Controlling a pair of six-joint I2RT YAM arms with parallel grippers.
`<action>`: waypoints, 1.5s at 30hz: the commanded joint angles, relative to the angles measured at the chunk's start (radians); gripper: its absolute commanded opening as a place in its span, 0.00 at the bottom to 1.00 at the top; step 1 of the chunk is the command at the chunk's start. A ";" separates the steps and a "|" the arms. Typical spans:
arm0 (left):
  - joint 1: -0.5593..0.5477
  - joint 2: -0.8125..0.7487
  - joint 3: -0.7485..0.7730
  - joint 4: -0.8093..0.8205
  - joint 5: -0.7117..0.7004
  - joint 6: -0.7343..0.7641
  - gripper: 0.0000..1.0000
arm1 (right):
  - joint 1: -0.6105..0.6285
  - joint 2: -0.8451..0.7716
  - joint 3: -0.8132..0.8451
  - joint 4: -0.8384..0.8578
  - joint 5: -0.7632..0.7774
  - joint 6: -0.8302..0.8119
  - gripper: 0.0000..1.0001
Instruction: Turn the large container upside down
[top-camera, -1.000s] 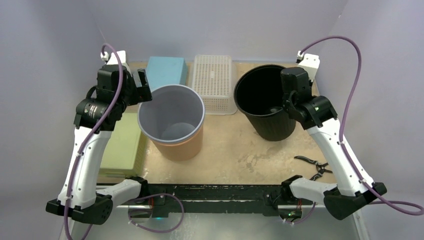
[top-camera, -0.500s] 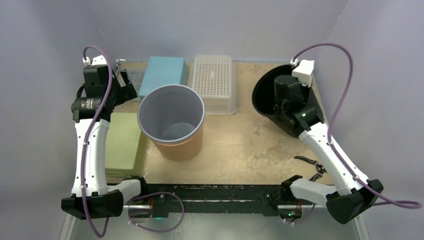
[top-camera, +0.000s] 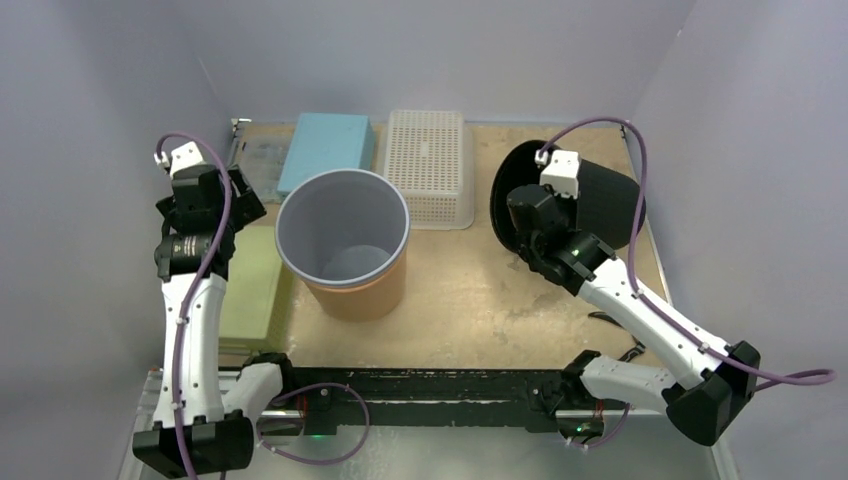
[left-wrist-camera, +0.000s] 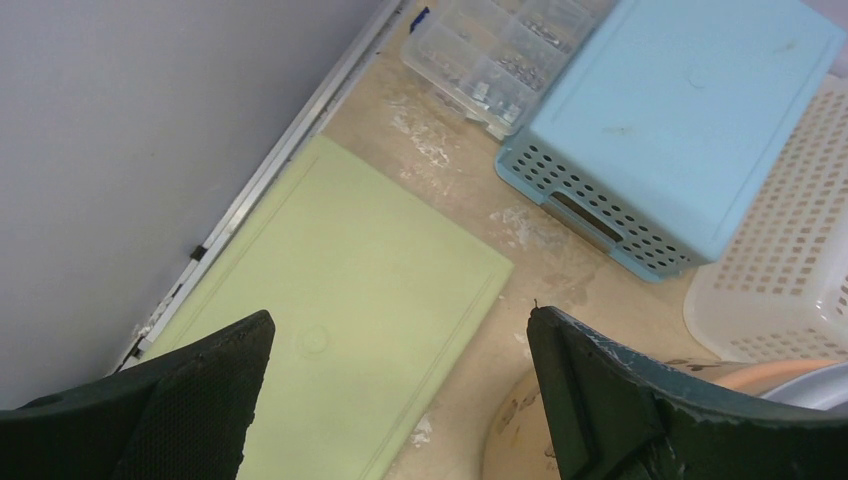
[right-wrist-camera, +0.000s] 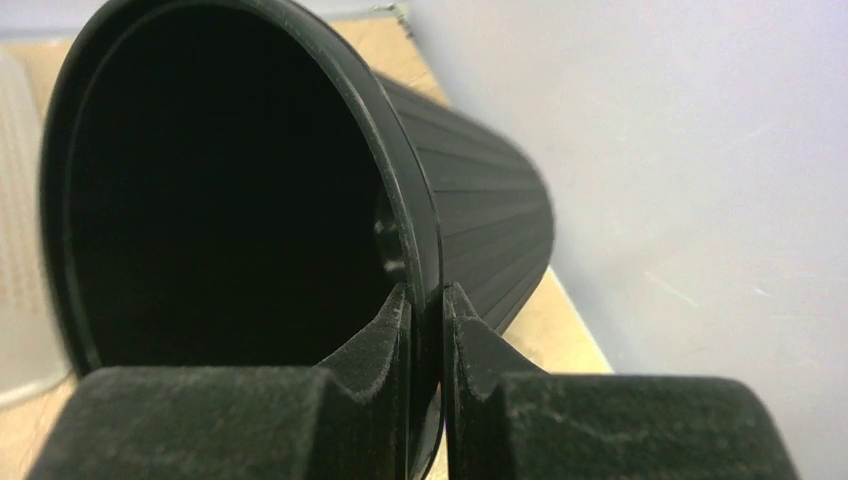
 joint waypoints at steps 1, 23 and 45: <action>0.007 -0.093 -0.085 0.108 -0.073 -0.017 0.97 | 0.009 0.023 -0.081 -0.126 -0.256 0.125 0.00; 0.006 -0.319 -0.366 0.203 0.004 -0.084 0.99 | 0.009 -0.064 -0.108 -0.152 -0.670 0.127 0.06; 0.006 -0.299 -0.383 0.207 0.021 -0.084 0.98 | 0.009 -0.034 0.065 -0.062 -0.758 -0.033 0.59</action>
